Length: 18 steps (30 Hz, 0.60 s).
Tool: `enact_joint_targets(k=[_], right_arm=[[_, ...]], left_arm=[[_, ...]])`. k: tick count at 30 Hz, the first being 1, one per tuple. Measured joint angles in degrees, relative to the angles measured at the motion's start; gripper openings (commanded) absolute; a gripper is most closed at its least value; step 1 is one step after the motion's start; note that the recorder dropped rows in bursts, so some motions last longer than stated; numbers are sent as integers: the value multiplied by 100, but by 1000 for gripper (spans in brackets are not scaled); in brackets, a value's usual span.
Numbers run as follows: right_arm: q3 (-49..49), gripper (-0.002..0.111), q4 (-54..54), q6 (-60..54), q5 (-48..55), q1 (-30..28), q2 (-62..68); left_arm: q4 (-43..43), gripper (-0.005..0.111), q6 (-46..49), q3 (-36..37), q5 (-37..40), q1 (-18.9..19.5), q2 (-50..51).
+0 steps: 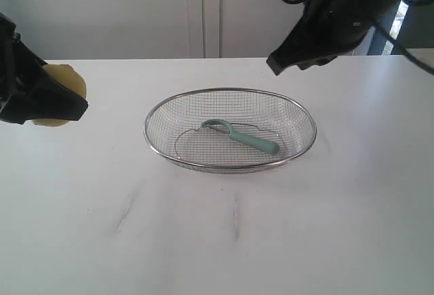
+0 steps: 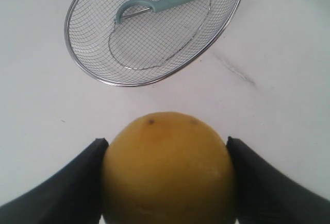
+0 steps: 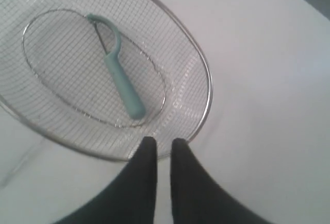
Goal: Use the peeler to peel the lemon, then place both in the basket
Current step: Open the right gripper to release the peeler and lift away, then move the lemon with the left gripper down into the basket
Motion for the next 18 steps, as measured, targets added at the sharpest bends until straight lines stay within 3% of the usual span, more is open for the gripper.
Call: enact_joint_targets(k=[7,18], right_arm=[[362,0,12,104,608,0,-506],[447,0,12,104,696,0,-545]], left_arm=[[0,0,0,0,-14,0,0],[-239,0,0,66,-112,0,0]])
